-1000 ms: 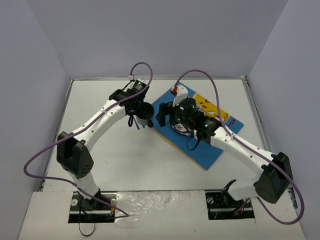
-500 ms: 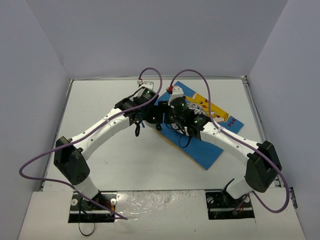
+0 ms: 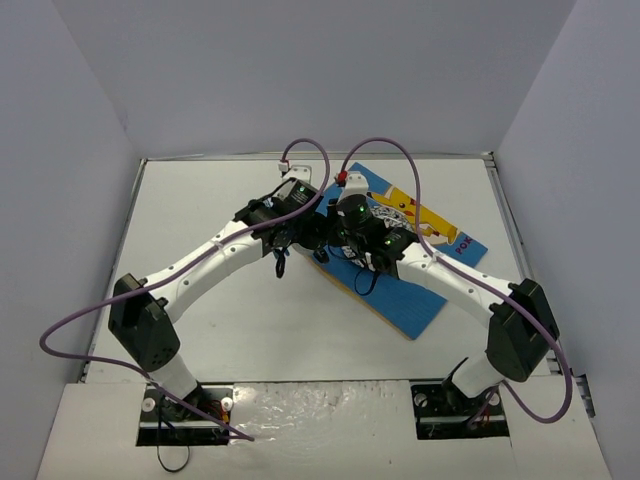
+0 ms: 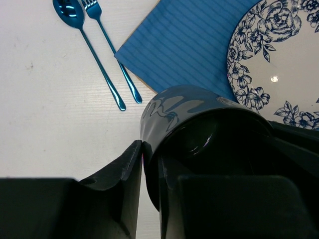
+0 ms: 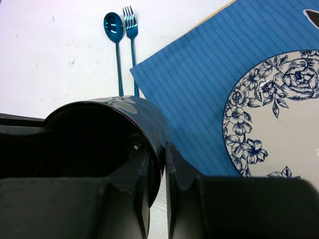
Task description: Set the dinner table for one person
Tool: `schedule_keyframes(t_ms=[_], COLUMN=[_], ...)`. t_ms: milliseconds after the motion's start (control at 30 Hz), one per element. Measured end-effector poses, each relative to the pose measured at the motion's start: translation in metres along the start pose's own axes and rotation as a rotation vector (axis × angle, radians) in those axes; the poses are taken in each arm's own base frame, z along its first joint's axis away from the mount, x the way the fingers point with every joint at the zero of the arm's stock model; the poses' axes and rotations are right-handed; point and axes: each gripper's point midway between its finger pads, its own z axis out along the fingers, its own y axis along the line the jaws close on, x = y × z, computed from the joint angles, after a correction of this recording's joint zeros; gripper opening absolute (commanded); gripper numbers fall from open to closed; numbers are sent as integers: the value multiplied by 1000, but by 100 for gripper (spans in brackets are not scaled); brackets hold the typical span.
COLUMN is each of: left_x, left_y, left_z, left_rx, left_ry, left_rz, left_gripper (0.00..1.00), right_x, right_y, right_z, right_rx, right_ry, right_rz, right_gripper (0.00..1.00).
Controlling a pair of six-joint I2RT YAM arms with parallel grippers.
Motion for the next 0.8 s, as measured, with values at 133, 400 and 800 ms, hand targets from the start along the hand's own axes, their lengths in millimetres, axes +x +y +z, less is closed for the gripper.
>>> schedule_keyframes(t_ms=[133,400,800], left_x=[0,-18,-33], left_y=[-2,0,79], left_z=[1,-25,-90], left_rx=[21,83,63], left_ry=[-6,-63,-159], left_rz=[-10,-56,-102], left_gripper=[58,94,97], right_x=[7,10,-9], right_y=[-10,-52,-191], right_z=[0,0,-39], right_rx=[21,109,421], right_ry=[38,91,128], right_rz=[-4,21,98], right_gripper=[0,0,0])
